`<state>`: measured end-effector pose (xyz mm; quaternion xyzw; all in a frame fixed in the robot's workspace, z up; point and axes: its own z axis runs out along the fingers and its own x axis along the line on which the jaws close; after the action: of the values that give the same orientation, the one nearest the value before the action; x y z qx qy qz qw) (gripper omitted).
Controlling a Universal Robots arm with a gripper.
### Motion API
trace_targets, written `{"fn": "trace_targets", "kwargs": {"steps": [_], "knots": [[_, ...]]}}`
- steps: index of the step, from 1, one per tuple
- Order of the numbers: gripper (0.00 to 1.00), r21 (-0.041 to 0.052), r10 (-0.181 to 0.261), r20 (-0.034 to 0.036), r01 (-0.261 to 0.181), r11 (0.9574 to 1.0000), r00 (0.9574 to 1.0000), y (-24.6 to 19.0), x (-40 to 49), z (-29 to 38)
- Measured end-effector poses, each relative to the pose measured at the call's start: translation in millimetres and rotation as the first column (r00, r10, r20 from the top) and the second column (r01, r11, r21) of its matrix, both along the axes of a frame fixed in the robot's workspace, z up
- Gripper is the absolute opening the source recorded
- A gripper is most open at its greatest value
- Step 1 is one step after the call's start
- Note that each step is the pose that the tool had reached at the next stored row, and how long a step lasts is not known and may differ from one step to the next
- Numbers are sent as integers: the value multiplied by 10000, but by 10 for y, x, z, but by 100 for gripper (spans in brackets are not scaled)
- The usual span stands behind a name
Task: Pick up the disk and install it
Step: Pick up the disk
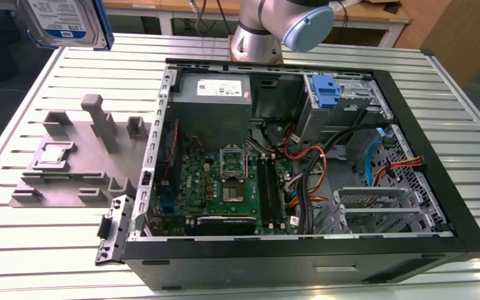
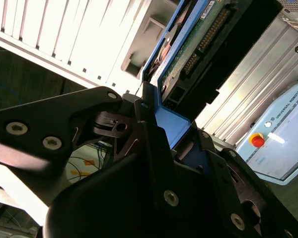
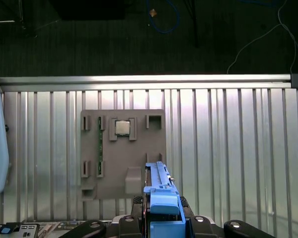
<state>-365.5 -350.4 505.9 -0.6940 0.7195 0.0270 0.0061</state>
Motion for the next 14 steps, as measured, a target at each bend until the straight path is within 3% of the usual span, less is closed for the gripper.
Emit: {"fn": "trace_targets", "kwargs": {"steps": [14], "knots": [[37, 0, 0, 0, 0, 10000, 10000, 0, 40, 0]]}}
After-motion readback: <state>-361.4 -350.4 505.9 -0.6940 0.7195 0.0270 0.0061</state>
